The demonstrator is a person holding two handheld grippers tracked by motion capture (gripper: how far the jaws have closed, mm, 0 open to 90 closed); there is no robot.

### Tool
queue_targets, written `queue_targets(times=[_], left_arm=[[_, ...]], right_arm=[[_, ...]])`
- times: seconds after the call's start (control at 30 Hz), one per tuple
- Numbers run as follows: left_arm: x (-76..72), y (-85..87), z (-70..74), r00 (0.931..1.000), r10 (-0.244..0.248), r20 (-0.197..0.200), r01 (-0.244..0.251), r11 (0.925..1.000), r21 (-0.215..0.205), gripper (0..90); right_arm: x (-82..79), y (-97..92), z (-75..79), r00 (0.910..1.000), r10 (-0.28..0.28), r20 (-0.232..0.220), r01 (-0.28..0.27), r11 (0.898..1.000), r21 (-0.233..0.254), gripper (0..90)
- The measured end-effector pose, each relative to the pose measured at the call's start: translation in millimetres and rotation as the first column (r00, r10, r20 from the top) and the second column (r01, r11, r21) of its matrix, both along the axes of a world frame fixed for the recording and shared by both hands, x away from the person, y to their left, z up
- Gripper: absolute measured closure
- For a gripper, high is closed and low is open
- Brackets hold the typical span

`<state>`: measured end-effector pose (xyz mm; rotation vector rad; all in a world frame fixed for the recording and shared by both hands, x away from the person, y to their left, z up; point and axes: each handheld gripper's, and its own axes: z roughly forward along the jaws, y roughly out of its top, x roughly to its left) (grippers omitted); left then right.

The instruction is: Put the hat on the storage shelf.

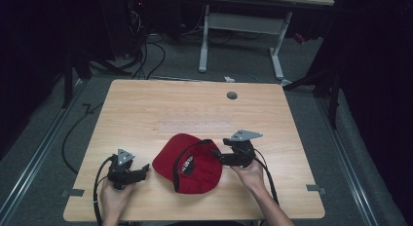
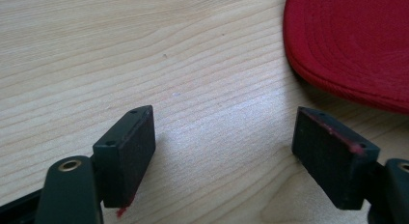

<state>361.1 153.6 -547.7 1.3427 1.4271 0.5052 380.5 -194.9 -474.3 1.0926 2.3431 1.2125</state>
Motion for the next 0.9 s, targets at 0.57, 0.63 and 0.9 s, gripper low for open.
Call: queue_targets(times=[0.57, 0.63, 0.9], left_arm=[[2.0, -0.7, 0.1, 1.0, 0.007, 0.0, -0.007, 1.0, -0.002, 23.7], [2.0, -0.7, 0.1, 1.0, 0.007, 0.0, -0.007, 1.0, -0.002, 23.7], [1.9, -0.8, 0.0, 1.0, 0.006, 0.0, -0.006, 1.0, -0.001, 23.2]], right_arm=[[34.9, 42.3, -18.6, 0.993, 0.086, -0.081, -0.09, 0.995, -0.039, 36.1], [36.9, 45.9, -21.4, 0.9925, 0.089, -0.084, -0.093, 0.995, -0.038, 36.9], [38.3, 53.2, -32.9, 0.9898, 0.113, -0.087, -0.116, 0.993, -0.031, 57.0]])
